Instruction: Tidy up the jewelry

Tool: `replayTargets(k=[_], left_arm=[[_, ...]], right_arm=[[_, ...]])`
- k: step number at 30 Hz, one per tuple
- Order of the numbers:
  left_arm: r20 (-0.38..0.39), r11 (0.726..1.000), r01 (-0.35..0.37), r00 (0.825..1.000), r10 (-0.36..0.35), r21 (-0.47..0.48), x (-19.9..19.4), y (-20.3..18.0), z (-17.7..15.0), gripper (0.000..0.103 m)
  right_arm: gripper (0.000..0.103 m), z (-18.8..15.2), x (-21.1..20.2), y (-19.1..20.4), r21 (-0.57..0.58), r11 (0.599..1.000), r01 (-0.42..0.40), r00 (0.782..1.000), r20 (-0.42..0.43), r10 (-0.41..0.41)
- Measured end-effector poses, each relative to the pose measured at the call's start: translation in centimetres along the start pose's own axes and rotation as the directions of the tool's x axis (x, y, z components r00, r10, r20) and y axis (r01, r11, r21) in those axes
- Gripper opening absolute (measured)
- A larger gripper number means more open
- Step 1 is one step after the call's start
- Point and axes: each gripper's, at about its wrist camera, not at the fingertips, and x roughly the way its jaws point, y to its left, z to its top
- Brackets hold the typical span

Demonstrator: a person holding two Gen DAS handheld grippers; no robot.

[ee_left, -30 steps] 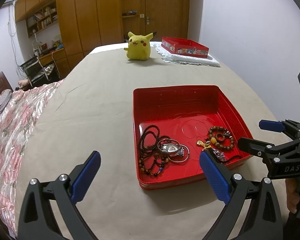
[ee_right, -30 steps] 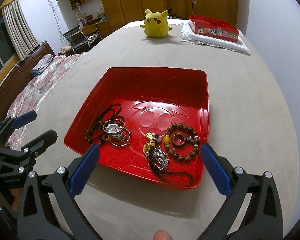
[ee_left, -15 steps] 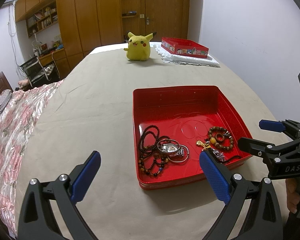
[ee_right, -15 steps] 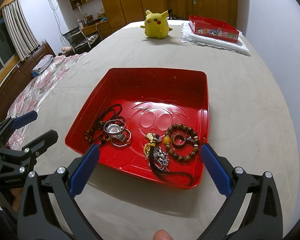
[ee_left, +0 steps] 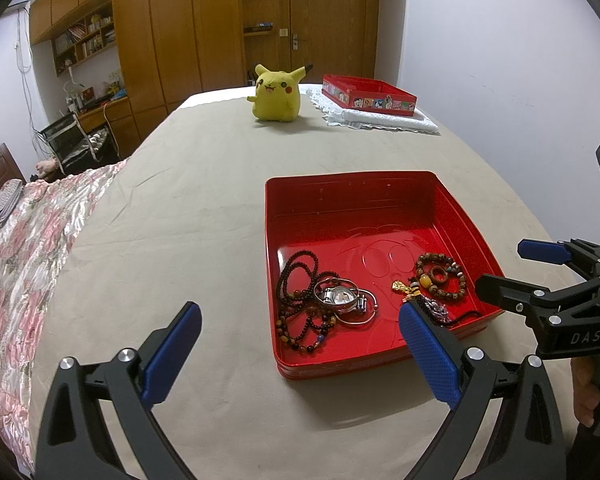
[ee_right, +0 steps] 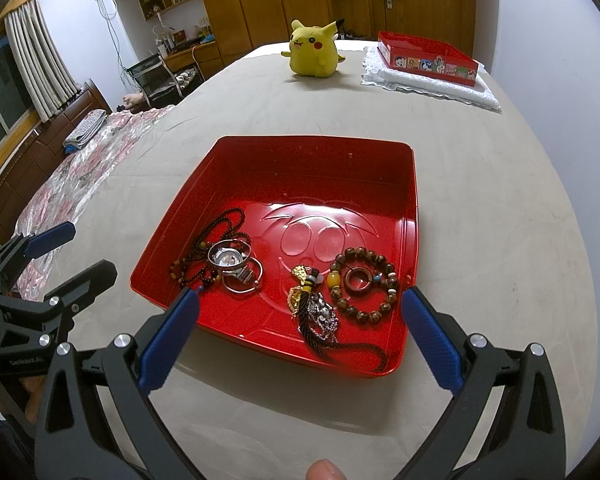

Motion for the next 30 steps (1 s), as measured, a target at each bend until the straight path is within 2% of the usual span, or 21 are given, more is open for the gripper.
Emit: replayTargets(k=[30], left_arm=[[-0.002,1.000,0.005,1.000,-0.005,-0.002,-0.17,-0.29,0.04,0.099]], right_arm=[[0.100,-0.01,-0.07,0.05,0.001,1.000,0.000,1.000,0.001,0.000]])
